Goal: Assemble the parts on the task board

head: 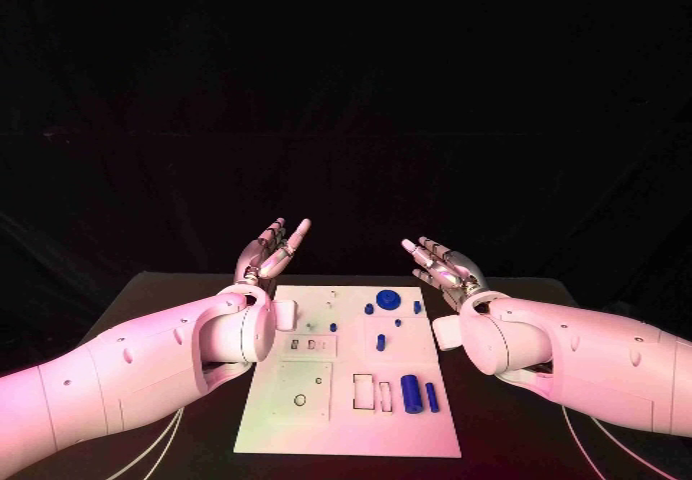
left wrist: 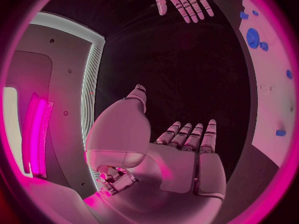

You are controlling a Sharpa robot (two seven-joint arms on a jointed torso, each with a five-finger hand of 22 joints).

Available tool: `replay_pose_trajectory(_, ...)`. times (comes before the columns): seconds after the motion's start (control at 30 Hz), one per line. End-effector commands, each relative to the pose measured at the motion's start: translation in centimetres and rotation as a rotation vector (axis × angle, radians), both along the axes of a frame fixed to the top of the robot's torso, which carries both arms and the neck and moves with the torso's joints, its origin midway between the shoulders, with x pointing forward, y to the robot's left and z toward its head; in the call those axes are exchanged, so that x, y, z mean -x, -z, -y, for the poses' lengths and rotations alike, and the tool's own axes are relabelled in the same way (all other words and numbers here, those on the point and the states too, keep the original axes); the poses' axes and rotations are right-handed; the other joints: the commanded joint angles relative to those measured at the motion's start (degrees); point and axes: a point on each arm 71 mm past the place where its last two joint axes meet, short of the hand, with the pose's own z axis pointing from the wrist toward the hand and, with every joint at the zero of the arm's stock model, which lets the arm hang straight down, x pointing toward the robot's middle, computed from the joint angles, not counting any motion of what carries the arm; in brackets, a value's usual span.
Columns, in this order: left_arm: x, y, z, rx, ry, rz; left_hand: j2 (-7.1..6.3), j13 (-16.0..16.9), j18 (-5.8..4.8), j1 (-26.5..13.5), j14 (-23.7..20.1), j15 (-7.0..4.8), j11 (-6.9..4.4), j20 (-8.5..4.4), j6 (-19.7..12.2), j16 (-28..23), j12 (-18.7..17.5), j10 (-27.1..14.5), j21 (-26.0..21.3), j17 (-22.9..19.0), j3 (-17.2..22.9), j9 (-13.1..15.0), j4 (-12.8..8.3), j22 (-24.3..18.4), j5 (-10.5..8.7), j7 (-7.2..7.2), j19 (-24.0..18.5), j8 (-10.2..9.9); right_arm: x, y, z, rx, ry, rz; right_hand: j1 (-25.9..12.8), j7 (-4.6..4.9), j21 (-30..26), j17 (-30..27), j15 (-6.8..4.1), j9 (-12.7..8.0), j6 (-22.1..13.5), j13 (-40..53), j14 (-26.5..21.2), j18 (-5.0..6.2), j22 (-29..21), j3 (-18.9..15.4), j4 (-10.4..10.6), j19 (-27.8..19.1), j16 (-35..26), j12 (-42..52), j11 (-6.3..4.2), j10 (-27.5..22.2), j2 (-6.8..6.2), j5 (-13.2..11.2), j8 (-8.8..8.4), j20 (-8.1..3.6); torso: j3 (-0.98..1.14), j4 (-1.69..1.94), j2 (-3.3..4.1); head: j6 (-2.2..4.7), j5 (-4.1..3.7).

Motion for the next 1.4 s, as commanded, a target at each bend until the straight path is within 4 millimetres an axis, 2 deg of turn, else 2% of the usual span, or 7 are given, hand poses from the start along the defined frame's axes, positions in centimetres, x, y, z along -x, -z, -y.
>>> replay_pose_trajectory(0.03,0.0,-0.2,0.5,0.042,0.064,0.008,0.46,0.22,0.72,3.18,0.45,1.49,1.00,0.98,1.46,0.32,0.46,0.76,0.58,0.15,0.08,0.25,0.59,0.17,0.40,5.23,0.18,0.60,0.1,0.3,-0.9,-0.001,-0.156,-0.062,6.98,5.43,1.38,0.72,1.73,0.91,8.16,0.63,7.61,-1.59,0.61,-0.78,-2.97,2.12,1.27,1.07,1.64,8.29,-0.65,-4.51,1.55,1.02,0.00,0.03,0.00,-0.01,0.00)
replay_pose_trajectory(0.17,0.0,-0.2,0.5,0.042,0.064,0.008,1.06,0.44,0.72,5.49,1.65,1.55,0.72,0.98,3.18,0.54,0.74,2.43,0.77,0.33,0.15,0.48,-0.51,0.24,0.39,4.81,0.14,0.92,0.0,0.4,-0.9,0.006,-0.178,-0.074,10.68,5.31,2.76,1.27,1.70,1.39,14.69,1.19,14.33,-2.76,1.19,-0.06,-5.63,4.58,2.27,1.79,1.90,15.79,-1.93,-7.70,2.45,0.94,0.00,0.03,0.00,-0.01,0.00)
replay_pose_trajectory(0.37,0.5,-0.6,-1.5,0.057,0.071,0.017,2.20,1.32,0.55,9.61,12.43,3.05,0.57,0.73,11.73,3.24,2.23,10.76,2.03,1.81,-0.71,1.54,-3.05,0.87,0.46,3.92,2.41,2.76,-0.7,-0.9,0.8,0.156,-0.139,0.138,14.68,4.89,9.86,2.20,2.59,2.05,26.82,2.01,31.89,-0.99,4.17,0.41,-7.88,20.13,4.81,3.69,3.37,33.29,-3.17,-10.78,3.80,0.80,0.01,0.32,0.99,-1.07,-0.65)
replay_pose_trajectory(0.53,0.8,-0.9,-1.8,0.060,0.078,0.025,3.32,2.56,1.79,13.24,32.67,-0.35,3.14,0.81,24.09,10.14,5.21,24.63,7.85,4.45,-0.87,3.00,-5.74,3.93,0.54,6.44,15.63,5.86,-1.0,-1.5,1.5,0.222,-0.126,0.197,17.48,4.93,13.85,2.58,1.37,2.56,37.36,2.25,42.98,1.11,5.21,0.85,-9.44,30.62,6.06,4.04,2.13,41.96,-3.30,-11.53,4.65,0.74,0.23,0.53,1.41,-1.21,-0.63)
replay_pose_trajectory(0.67,0.9,-1.4,-2.2,0.062,0.092,0.026,4.22,3.61,3.32,14.54,37.95,-1.50,3.07,0.66,38.24,11.78,8.56,39.40,11.74,4.60,-1.28,4.60,-6.95,5.65,0.46,6.98,23.78,9.67,-1.1,-2.1,1.8,0.279,-0.137,0.249,18.88,4.80,15.19,2.63,-0.26,2.74,43.08,2.31,48.64,1.79,5.22,1.45,-10.37,35.27,6.78,4.28,0.49,46.44,-2.90,-11.31,5.22,0.02,0.41,0.57,2.14,-1.21,-0.77)
replay_pose_trajectory(0.9,1.2,-2.7,-2.6,0.058,0.124,0.028,5.34,3.38,7.73,16.25,48.94,-4.54,0.75,0.20,43.59,14.67,9.89,48.80,17.17,5.18,-2.03,3.89,-8.87,7.36,0.49,5.70,33.29,9.93,-1.4,-3.3,1.6,0.417,-0.203,0.354,20.70,3.78,17.12,3.04,-2.69,2.62,47.23,2.34,56.25,1.69,5.13,2.89,-12.14,43.23,6.80,3.24,-1.15,52.14,-2.44,-8.92,4.52,-2.45,0.43,0.65,3.90,-0.93,-0.98)
replay_pose_trajectory(1.4,3.3,-6.1,-1.9,0.043,0.201,0.052,5.73,3.27,7.90,16.09,58.69,-7.61,-1.53,-2.48,48.29,17.53,9.40,57.36,21.28,6.62,-3.57,2.90,-9.12,8.40,0.50,4.21,40.52,8.82,-2.9,-5.4,-0.6,0.897,-0.396,0.561,19.46,1.63,33.11,8.74,-8.13,3.46,52.88,3.05,72.86,1.47,13.72,6.87,-15.35,60.87,9.57,2.39,-4.66,59.42,-4.63,-3.98,3.46,-9.25,0.24,0.97,8.70,-0.32,-1.44)
